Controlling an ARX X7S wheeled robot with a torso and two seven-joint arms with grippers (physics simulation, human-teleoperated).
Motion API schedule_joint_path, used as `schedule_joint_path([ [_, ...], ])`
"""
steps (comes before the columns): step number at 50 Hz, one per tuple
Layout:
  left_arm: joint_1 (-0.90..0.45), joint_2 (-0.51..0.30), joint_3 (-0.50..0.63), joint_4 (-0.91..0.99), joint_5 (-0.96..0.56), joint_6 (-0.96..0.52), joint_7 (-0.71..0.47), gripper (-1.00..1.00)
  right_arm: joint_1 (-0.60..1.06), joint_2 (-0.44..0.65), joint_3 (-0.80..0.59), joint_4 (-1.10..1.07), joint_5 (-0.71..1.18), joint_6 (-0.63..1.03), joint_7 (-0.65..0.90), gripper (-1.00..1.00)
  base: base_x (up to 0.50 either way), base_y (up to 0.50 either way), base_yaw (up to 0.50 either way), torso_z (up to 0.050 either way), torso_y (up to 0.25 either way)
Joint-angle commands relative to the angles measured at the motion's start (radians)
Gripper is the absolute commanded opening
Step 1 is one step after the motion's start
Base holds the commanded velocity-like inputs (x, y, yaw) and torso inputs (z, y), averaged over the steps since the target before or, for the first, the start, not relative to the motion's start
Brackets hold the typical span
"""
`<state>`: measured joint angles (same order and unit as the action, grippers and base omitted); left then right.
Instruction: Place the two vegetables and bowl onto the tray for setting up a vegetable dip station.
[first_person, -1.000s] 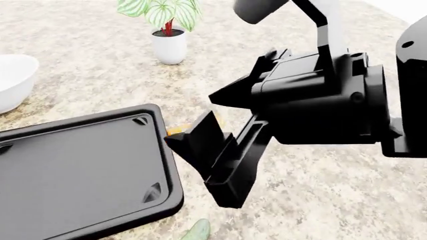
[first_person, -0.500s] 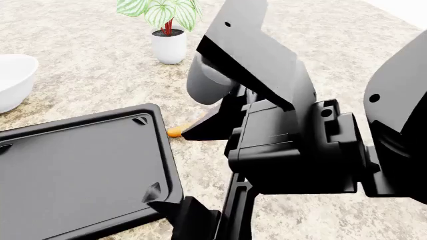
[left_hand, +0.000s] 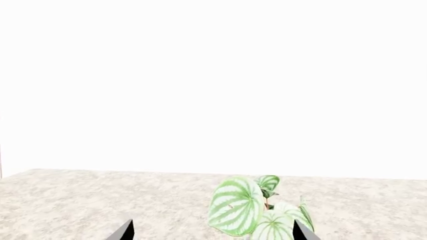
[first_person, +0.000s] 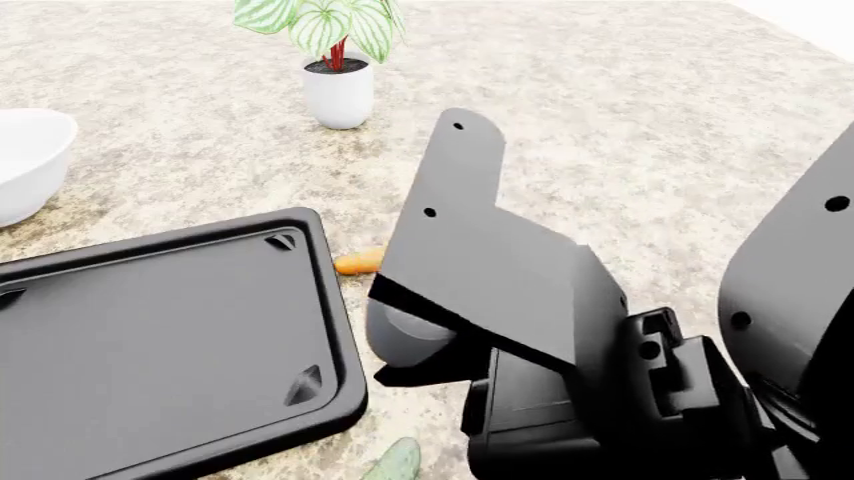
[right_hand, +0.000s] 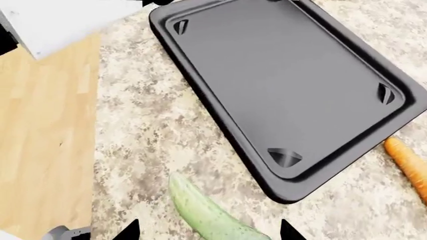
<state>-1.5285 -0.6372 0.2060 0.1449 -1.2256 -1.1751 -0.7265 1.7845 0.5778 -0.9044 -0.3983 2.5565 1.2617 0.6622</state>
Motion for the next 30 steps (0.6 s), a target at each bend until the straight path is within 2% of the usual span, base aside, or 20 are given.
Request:
schedule_joint_path([
  [1, -0.012, 0.009, 0.007, -0.004, -0.003, 0.000, -0.005, 1.00, 0.086, 0.048, -0.109, -0.098, 0.160, -0.091, 0.094, 1.00, 0.00, 0.00, 0.00, 0.000, 0.000],
  [9, -0.005, 0.003, 0.010, -0.004, 0.001, 0.009, 0.006, 1.00, 0.133, -0.051, -0.182, 0.018, 0.148, -0.007, 0.081, 1.00, 0.00, 0.00, 0.00, 0.000, 0.000],
  [16, 0.009, -0.006, 0.007, -0.001, 0.002, 0.017, 0.011, 1.00, 0.253, -0.129, -0.286, 0.171, 0.183, 0.094, 0.083, 1.00, 0.00, 0.00, 0.00, 0.000, 0.000],
  [30, 0.015, -0.006, 0.013, -0.001, 0.003, 0.024, 0.011, 1.00, 0.151, -0.196, -0.265, 0.272, 0.052, 0.195, 0.034, 1.00, 0.00, 0.00, 0.00, 0.000, 0.000],
])
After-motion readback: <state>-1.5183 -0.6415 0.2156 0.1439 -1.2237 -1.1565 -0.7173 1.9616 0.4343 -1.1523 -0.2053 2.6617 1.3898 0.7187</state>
